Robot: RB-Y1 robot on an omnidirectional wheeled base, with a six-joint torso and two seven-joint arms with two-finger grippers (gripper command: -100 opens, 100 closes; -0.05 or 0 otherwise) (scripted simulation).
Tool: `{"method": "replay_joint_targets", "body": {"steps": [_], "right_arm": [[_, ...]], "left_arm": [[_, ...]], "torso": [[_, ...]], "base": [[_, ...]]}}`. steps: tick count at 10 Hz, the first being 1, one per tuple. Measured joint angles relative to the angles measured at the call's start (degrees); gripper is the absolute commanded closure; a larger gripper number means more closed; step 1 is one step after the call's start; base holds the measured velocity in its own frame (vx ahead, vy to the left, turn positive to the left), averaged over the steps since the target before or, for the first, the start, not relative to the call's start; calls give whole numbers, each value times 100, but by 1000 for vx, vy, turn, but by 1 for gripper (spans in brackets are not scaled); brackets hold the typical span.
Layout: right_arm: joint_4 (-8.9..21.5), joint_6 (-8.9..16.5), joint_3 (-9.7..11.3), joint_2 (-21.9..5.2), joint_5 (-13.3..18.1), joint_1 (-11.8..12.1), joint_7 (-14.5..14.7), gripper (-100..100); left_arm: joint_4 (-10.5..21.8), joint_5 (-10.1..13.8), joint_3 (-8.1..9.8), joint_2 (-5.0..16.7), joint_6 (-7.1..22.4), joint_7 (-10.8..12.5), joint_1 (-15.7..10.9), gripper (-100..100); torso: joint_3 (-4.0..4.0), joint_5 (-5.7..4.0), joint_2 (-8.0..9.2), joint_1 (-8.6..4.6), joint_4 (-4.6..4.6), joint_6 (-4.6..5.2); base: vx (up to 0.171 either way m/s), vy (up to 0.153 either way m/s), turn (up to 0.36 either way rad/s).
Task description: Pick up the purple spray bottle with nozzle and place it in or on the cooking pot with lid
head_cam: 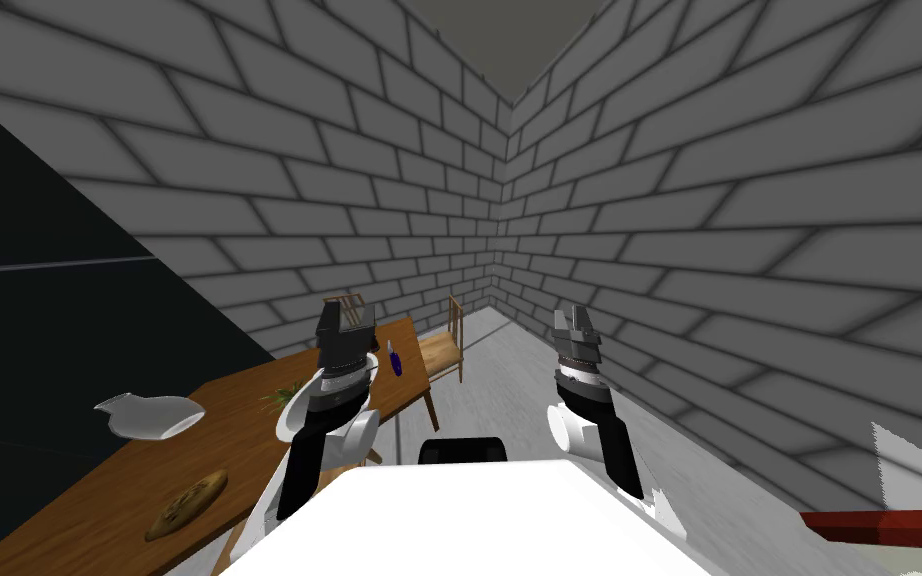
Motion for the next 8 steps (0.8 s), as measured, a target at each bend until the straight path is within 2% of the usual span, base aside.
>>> {"method": "replay_joint_targets", "body": {"steps": [4,8], "right_arm": [[0,0,0,0,0,-1,0,0],[0,0,0,0,0,-1,0,0]], "left_arm": [[460,-165,-118,470,100,-200,-97,-100],[1006,-402,-281,979,410,-484,-234,-100]], "torso": [[12,2,21,10,5,1],[14,2,23,6,5,1]], "base": [[-56,21,-31],[-61,12,-45]]}}
